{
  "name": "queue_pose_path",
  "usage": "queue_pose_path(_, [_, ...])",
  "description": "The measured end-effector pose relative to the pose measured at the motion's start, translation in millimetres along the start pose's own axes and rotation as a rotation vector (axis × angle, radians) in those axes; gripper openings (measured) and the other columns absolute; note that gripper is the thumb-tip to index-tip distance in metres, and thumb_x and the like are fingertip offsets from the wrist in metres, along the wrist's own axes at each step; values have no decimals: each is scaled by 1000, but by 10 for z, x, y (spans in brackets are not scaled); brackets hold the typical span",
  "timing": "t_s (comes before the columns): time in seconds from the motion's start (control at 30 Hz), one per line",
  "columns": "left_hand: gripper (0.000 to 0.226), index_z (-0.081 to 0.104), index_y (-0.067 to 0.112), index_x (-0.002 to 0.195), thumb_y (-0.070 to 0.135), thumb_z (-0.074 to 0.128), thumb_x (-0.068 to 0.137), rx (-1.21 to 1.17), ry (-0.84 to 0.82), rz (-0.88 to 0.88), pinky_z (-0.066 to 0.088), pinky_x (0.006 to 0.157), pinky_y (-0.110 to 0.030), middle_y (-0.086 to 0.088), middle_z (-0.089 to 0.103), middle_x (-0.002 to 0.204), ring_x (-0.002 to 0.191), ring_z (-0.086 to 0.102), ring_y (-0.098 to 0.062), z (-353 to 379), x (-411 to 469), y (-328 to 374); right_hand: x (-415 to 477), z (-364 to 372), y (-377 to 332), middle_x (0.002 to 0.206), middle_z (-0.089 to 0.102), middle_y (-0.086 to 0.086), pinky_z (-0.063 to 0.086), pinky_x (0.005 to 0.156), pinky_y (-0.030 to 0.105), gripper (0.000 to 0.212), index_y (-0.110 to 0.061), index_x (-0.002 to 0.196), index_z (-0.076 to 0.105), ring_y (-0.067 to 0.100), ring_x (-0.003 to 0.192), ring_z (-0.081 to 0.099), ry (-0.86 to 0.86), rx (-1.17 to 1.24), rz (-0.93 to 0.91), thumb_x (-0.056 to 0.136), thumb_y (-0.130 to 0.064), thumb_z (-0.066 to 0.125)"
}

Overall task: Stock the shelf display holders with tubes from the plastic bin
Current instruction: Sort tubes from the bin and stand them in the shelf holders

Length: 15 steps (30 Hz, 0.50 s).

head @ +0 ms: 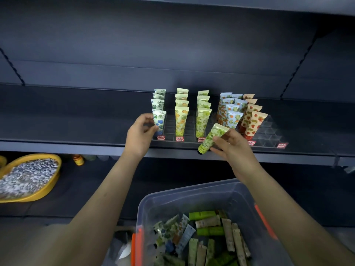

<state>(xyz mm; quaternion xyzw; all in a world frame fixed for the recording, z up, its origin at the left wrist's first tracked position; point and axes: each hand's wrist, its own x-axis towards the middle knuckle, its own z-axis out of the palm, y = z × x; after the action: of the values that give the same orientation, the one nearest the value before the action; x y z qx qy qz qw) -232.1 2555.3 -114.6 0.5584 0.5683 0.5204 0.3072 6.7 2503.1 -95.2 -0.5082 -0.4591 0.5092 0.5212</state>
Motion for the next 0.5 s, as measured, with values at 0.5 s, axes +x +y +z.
queue_pose_path(0.5, [27, 58, 17, 118, 16, 61, 91, 121, 43, -27, 46, 78, -12, 2, 63, 109, 93, 57, -7, -19, 19, -56, -20, 119, -202, 95, 66, -3, 56, 76, 22, 23, -26, 105, 57, 12, 92, 65, -1, -144, -201, 91, -8, 59])
